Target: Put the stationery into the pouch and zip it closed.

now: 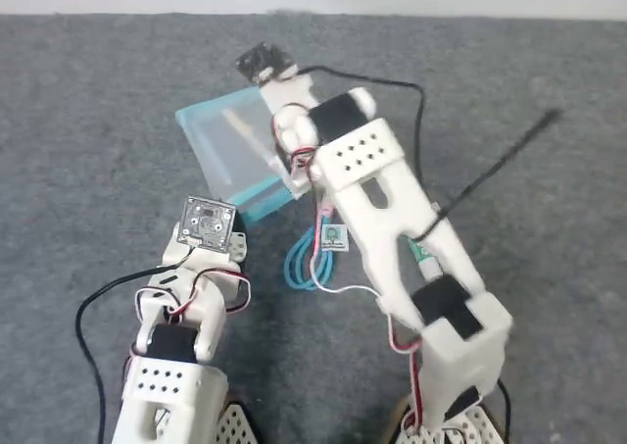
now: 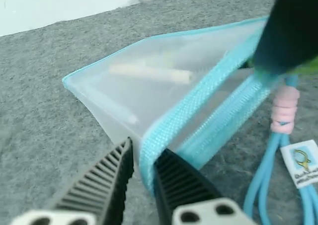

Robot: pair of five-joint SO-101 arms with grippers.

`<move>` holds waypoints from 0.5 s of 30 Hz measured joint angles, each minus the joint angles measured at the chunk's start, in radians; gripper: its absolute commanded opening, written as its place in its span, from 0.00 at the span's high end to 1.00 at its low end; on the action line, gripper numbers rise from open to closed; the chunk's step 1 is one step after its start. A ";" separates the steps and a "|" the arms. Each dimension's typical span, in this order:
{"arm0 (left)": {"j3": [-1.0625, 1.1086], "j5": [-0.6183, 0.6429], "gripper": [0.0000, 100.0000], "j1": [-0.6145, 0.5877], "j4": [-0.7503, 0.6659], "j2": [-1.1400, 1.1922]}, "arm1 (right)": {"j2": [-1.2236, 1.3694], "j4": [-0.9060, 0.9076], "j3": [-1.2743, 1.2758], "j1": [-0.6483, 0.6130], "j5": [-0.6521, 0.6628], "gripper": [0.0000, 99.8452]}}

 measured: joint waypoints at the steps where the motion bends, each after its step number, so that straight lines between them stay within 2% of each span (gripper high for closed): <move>1: 0.000 0.000 0.99 0.000 0.000 0.000 | -0.028 -0.003 -0.002 0.000 0.000 0.80; 4: 0.005 -0.009 0.99 0.008 0.002 0.002 | -0.115 0.000 0.002 -0.009 0.008 0.79; 8: 0.003 -0.009 0.99 0.002 0.002 0.002 | -0.204 -0.017 0.086 -0.012 0.034 0.73; 15: 0.003 -0.008 0.99 -0.037 0.002 0.002 | -0.345 -0.087 0.365 -0.009 0.066 0.76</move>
